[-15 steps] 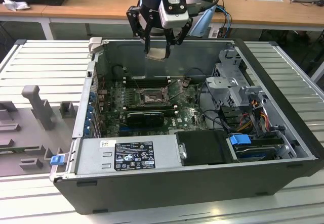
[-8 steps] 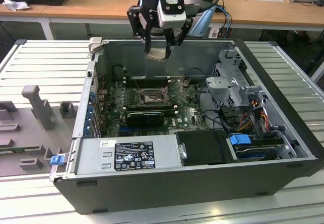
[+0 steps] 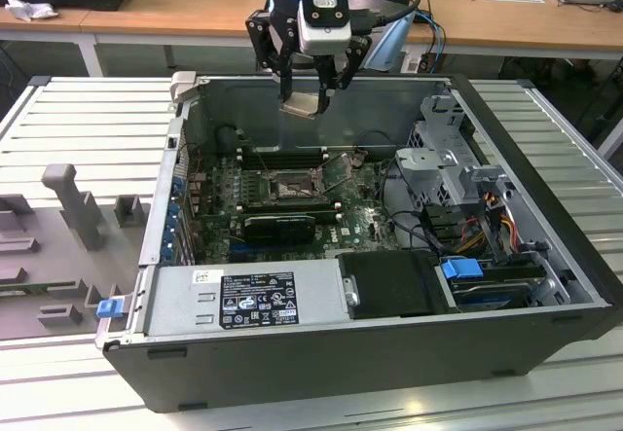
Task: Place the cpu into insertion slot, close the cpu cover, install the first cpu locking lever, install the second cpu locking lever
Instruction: 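Place the cpu into insertion slot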
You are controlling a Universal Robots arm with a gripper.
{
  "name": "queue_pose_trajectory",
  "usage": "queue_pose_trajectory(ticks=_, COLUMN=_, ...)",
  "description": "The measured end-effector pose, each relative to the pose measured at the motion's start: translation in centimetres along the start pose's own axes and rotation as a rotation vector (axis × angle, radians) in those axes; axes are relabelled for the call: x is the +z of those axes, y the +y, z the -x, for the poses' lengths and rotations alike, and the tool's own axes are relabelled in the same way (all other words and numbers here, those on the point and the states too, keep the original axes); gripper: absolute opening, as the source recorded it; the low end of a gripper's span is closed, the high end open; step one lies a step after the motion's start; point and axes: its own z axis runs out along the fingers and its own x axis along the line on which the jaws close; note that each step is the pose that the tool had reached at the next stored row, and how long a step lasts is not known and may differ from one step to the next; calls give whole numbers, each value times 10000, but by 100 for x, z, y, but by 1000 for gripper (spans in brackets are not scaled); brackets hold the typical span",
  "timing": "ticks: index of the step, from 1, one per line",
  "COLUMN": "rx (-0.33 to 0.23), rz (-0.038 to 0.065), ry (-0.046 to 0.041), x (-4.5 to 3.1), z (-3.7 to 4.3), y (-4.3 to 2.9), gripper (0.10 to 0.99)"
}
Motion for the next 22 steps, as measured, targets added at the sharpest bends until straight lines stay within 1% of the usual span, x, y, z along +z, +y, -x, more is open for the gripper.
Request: queue_pose_trajectory(ticks=22, rx=1835, rz=32, ry=-165, x=4, z=0, y=0, gripper=525)
